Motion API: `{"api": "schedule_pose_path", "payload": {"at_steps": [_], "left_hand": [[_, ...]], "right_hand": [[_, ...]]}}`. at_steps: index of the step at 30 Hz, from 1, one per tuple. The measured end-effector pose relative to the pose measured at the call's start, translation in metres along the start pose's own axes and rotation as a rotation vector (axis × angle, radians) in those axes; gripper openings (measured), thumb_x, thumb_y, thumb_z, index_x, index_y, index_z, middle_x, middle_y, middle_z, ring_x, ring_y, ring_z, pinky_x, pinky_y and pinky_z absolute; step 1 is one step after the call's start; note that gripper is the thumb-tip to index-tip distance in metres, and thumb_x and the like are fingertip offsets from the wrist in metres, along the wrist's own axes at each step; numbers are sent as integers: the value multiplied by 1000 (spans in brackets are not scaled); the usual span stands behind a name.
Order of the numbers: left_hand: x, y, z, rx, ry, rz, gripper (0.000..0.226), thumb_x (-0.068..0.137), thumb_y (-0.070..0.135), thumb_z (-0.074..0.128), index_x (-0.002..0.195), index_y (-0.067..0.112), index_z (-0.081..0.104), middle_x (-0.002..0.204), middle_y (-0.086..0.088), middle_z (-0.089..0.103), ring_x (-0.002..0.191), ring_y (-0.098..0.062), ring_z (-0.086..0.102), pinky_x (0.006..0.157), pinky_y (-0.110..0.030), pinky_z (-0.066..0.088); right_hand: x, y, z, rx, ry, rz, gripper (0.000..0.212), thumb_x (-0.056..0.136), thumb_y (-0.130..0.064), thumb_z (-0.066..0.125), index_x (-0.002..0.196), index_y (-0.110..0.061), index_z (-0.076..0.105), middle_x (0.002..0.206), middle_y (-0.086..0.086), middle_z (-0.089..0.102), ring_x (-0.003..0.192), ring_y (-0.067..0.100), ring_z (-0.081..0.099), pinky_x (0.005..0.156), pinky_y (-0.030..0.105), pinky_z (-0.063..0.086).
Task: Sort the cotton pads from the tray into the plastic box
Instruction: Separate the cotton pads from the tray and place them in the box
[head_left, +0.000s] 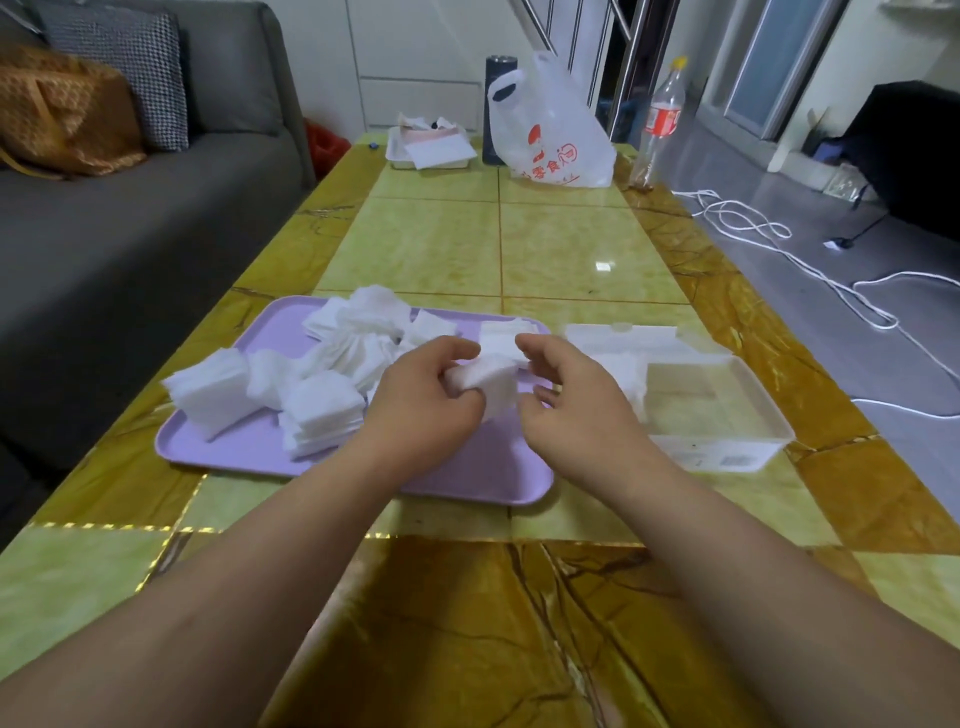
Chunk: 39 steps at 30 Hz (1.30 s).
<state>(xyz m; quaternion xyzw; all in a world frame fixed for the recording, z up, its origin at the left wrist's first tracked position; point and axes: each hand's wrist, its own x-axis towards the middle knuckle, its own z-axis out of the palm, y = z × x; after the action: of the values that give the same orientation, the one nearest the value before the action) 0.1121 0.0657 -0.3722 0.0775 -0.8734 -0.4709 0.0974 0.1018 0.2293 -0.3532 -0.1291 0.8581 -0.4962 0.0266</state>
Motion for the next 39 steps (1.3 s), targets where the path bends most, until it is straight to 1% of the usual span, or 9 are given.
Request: {"api": "schedule_pose_path", "payload": {"at_steps": [5,10,12,15,18,21,24,30,39], "left_hand": [[-10,1,-23,-361,-112,-120,38,89,4,68,119,27,69,99,-3,77,77,-12,70,64,-28,53],[-16,-7,-41,-479,-260,-111,40,87,9,76,124,23,68,95,-6,77,79,-19,67,64,-34,52],[-16,-13,-46,-598,-286,-160,47,79,16,76,125,20,69,98,-11,72,81,-21,65,64,-34,52],[-17,-20,-48,-631,-271,-173,46,78,17,77,123,19,71,95,-11,67,80,-23,60,66,-32,52],[-18,-22,-45,-589,-209,-190,32,86,10,78,117,18,73,95,-14,69,78,-26,60,66,-30,54],[-18,-18,-44,-552,-169,-195,26,90,5,73,112,18,74,94,-14,72,74,-20,65,66,-29,55],[-21,-13,-43,-506,-203,-170,26,90,6,74,112,20,73,86,-3,71,68,-12,64,65,-25,54],[-24,-5,-41,-597,-303,-201,19,95,12,70,114,14,73,96,-11,74,80,-23,63,79,-35,59],[-26,-3,-41,-606,-366,-284,14,100,14,62,99,7,75,88,-12,73,78,-21,69,73,-37,56]], "right_hand": [[-2,-2,6,159,-6,76,46,95,-10,67,139,-17,57,121,-4,67,107,10,67,95,22,54],[-7,-7,8,420,-67,176,21,96,-8,68,92,-29,68,92,6,76,91,30,76,76,38,64],[-7,-5,12,452,-89,198,19,98,-7,66,105,-24,69,100,9,75,93,31,75,78,40,64],[-7,0,15,340,-91,110,50,97,-5,62,138,-34,57,121,-1,66,102,21,72,86,37,63],[-11,-2,15,93,-130,-77,62,91,-5,61,139,-44,56,134,-15,60,115,5,65,95,26,57],[-14,-1,17,-75,-226,-113,78,79,-16,72,150,-37,46,145,-16,52,130,2,54,105,32,52],[-15,-3,18,-201,-233,-122,93,77,-30,85,156,-36,36,151,-20,42,136,-3,42,110,22,41],[-10,2,16,-47,-104,-52,60,68,-35,93,122,-33,66,109,-16,70,95,0,67,81,20,56],[-11,7,13,45,-93,-70,44,75,-26,87,115,-27,70,105,-11,74,96,4,70,88,32,59]]}}
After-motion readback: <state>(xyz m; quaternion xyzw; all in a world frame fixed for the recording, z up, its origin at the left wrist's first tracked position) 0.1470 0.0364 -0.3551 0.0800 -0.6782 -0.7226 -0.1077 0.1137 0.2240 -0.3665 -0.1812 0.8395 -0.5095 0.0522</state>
